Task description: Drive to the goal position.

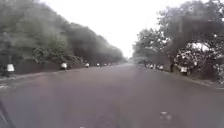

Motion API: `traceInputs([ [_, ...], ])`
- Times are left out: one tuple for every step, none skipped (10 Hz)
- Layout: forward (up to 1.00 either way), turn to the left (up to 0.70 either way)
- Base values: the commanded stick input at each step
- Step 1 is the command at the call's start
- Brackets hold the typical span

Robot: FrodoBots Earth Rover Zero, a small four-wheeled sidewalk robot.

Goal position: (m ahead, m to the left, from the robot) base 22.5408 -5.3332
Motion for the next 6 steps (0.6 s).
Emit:
traceInputs([
  [1.0, 0.0],
  [1.0, 0.0],
  [1.0, 0.0],
  [1.0, 0.0],
  [1.0, 0.0],
  [1.0, 0.0],
])
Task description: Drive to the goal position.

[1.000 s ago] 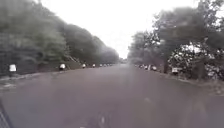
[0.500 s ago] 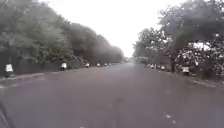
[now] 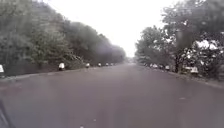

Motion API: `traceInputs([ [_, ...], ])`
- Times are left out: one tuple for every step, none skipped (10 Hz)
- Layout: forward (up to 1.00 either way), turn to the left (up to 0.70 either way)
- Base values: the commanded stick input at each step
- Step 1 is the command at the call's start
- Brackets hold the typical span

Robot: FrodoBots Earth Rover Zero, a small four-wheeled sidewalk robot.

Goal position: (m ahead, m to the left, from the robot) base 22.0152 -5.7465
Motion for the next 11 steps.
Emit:
traceInputs([
  [1.0, 0.0],
  [1.0, -0.08],
  [1.0, -0.22],
  [1.0, -0.35],
  [1.0, 0.0],
  [1.0, 0.0],
  [1.0, 0.0],
  [1.0, 0.0],
  [1.0, 0.0],
  [1.0, 0.0],
  [1.0, 0.0],
])
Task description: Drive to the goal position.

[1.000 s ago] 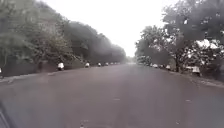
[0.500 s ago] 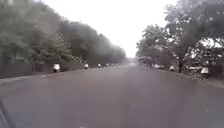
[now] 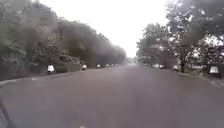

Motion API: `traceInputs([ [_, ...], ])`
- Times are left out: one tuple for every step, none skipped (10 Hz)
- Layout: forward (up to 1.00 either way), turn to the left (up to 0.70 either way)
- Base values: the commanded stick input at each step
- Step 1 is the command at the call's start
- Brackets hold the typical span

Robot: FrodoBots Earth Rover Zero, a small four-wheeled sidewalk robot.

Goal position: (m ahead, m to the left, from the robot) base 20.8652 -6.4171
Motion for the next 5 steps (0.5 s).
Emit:
traceInputs([
  [1.0, 0.0],
  [1.0, 0.0],
  [1.0, 0.0],
  [1.0, 0.0],
  [1.0, 0.0],
])
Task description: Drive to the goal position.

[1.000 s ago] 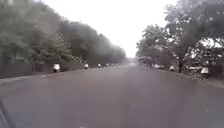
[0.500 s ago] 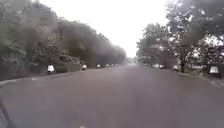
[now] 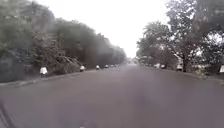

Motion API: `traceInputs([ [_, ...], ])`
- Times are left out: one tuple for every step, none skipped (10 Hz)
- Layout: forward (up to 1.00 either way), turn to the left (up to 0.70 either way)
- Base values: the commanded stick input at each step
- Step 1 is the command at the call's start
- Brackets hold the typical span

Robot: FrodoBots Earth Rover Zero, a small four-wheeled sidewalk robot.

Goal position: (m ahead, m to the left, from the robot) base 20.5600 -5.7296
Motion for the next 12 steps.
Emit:
traceInputs([
  [1.0, -0.02],
  [1.0, -0.01],
  [1.0, 0.0],
  [1.0, 0.0],
  [1.0, 0.0],
  [1.0, 0.0],
  [1.0, 0.0],
  [1.0, 0.0],
  [1.0, -0.03],
  [1.0, -0.04],
  [1.0, -0.24],
  [1.0, -0.28],
])
